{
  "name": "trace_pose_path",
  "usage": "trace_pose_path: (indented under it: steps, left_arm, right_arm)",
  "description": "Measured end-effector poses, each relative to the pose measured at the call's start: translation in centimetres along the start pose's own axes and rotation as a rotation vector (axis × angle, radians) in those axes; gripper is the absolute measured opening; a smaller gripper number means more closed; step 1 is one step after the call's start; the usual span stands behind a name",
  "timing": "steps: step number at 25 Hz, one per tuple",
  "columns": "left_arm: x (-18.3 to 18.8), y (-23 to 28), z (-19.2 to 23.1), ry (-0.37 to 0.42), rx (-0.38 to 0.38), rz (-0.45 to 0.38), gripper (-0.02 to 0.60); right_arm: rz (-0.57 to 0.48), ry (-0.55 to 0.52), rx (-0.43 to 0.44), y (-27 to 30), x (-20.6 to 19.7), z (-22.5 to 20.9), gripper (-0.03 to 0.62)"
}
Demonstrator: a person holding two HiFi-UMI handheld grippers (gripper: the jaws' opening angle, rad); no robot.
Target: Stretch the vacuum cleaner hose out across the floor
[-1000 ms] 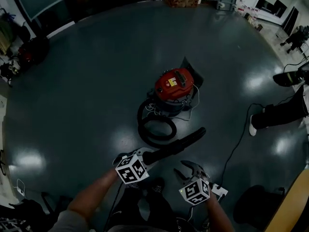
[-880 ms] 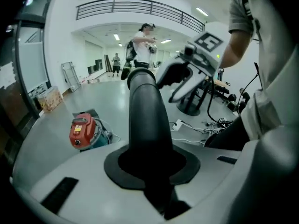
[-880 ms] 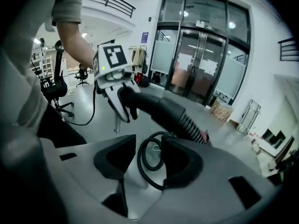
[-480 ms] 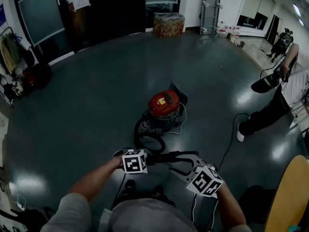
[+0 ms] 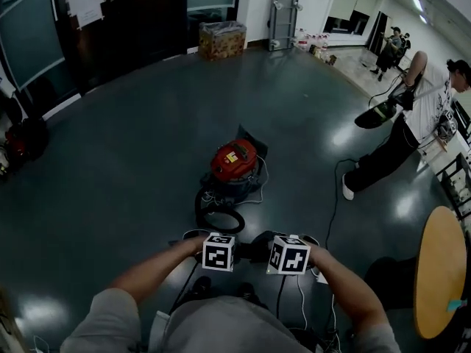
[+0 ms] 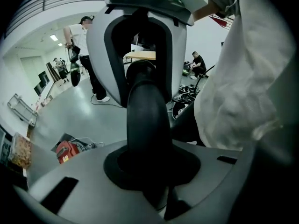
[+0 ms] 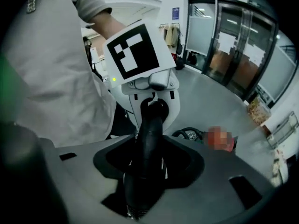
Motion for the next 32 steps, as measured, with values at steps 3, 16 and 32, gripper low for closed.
trace_pose_path:
  steps: [3, 16, 32]
  left_arm:
    - [-1.7, -0.6, 0.3, 0.07, -0.048, 0.007, 0.086]
    - [-2.9, -2.7, -2.7, 0.355, 0.025, 0.003, 0.136]
    - [-4.7, -5.8, -17.8, -0.223, 0.102, -0.36, 0.325]
  right_arm:
    - [0.018, 0.119, -0.033, 1.4, 1.4, -0.6, 0.163]
    - [-0.017, 0.614, -0.293, 3.7, 4.6, 5.1, 0.163]
    - [-0.495, 1.501, -0.432, 5.0, 2.2, 14.6, 0.163]
Point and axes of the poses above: the fingertips, and each gripper's own axes: y forward along the fingers, z to its left, x out of its top, the point moved 6 cm from there along -y, backward along the fingers, and after that the axes turned 2 degrees about z, right-handed, at the moved point
